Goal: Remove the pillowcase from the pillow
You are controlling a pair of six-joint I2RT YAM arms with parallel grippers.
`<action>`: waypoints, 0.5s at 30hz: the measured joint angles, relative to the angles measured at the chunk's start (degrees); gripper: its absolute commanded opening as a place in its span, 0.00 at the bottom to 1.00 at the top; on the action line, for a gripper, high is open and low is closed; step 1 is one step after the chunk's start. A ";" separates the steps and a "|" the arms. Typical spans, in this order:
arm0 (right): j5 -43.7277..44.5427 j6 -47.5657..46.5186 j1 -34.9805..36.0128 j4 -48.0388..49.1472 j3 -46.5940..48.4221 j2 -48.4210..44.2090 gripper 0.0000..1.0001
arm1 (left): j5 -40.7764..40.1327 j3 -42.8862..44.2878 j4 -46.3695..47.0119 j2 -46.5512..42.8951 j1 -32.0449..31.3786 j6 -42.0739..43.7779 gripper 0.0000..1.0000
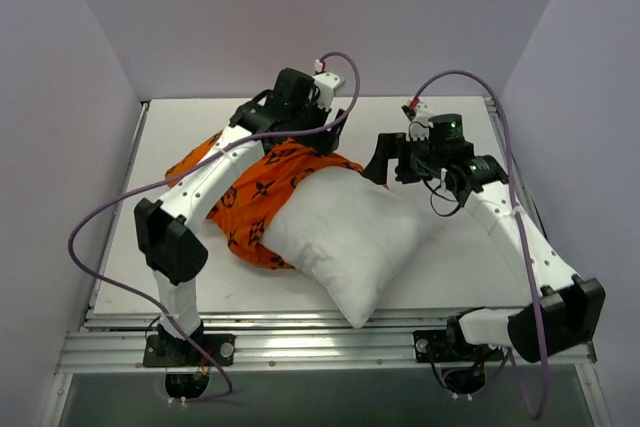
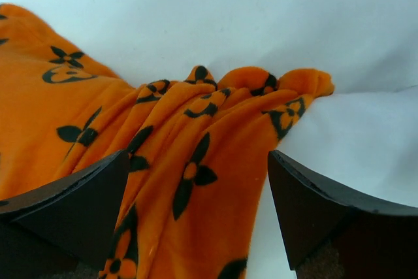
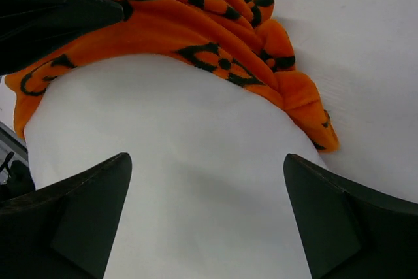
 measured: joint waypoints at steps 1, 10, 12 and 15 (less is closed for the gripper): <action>-1.68 0.63 -0.33 0.74 -0.33 1.70 0.98 | 0.02 1.44 -1.20 2.05 0.00 0.50 0.95; -10.29 2.27 4.55 8.81 -4.52 13.35 0.64 | 0.24 4.96 -6.82 4.90 0.24 2.47 0.94; -11.02 0.96 6.34 9.92 -4.57 15.37 0.06 | 0.59 5.66 -7.58 5.01 0.22 2.89 0.94; -11.54 0.39 8.13 11.28 -4.68 16.81 0.00 | 1.44 7.23 -9.18 5.90 0.22 3.52 0.93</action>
